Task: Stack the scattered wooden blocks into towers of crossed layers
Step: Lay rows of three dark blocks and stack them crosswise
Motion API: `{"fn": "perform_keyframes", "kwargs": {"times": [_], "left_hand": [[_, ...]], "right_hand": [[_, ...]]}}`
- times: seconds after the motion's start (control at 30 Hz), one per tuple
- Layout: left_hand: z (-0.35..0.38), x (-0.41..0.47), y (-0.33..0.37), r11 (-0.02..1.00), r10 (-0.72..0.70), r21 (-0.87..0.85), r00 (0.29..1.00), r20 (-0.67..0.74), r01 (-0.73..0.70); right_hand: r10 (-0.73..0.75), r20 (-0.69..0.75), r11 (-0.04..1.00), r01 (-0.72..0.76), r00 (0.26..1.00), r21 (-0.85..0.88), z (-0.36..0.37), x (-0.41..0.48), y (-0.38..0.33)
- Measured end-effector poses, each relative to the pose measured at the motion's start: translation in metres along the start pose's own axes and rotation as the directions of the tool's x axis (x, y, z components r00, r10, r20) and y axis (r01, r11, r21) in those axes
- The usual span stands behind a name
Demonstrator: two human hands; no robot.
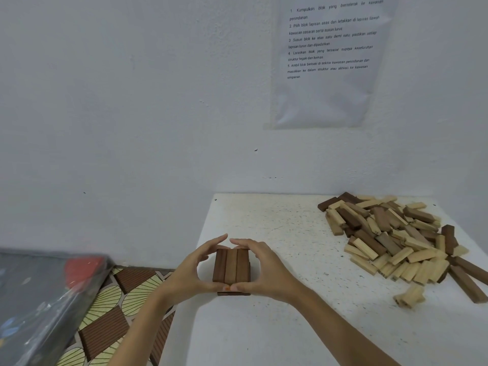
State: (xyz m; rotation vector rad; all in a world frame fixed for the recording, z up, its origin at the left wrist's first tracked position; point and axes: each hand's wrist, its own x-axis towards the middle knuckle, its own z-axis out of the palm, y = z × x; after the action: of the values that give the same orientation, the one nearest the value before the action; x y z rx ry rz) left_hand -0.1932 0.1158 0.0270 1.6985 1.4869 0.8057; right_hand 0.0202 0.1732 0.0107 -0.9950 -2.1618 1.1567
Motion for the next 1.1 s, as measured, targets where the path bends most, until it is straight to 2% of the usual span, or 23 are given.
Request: {"fn": "perform_keyframes", "kwargs": {"times": [0.4,1.1], "left_hand": [[-0.0039,0.0029,-0.0029,1.000,-0.028,-0.006,0.999,0.045,0.028],[-0.0031,0.0067,-0.0071,1.000,-0.022,0.009,1.000,-0.003,0.022]], "right_hand": [[0.023,0.008,1.000,-0.023,1.000,0.015,-0.0006,0.0041,0.0034],[0.046,0.010,0.998,-0.046,0.999,0.046,0.0023,0.0069,0.0065]]}}
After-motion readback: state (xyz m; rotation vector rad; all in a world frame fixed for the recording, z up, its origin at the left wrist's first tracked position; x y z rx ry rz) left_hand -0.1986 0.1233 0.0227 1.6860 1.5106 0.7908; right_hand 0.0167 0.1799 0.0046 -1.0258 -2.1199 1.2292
